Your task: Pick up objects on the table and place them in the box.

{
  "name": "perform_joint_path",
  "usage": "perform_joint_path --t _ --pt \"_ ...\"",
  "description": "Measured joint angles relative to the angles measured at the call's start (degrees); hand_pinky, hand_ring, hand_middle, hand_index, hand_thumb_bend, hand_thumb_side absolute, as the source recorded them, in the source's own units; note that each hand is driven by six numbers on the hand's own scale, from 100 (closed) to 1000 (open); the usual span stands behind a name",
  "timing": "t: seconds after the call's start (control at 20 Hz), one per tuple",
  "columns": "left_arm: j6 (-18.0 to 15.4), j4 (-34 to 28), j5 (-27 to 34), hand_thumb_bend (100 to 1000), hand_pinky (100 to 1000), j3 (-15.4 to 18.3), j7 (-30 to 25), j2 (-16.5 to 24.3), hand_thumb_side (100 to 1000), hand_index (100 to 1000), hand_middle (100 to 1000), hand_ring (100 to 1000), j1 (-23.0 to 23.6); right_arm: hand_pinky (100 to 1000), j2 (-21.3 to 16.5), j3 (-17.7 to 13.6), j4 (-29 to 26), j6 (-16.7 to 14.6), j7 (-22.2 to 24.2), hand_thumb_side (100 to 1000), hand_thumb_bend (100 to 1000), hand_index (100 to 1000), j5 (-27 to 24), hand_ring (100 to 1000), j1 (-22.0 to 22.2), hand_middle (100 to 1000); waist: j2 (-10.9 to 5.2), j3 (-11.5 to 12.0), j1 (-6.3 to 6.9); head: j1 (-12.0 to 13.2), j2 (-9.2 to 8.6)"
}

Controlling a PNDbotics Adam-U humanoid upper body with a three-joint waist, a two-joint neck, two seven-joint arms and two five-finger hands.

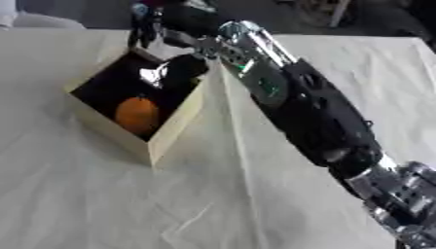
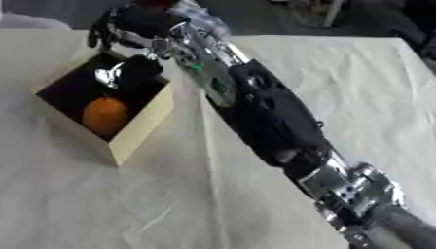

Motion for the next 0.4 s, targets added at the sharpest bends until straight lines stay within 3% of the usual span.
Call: perform_joint_path --t 0.4 --pt "0.13 0.0 -0.45 100 627 0.07 0.13 0.01 803 666 691 658 0.53 664 -7.92 -4.29 -13.59 5.03 -1.67 530 100 745 -9.5 687 4.24 590 -0.34 -1.2 0.31 1.36 0.0"
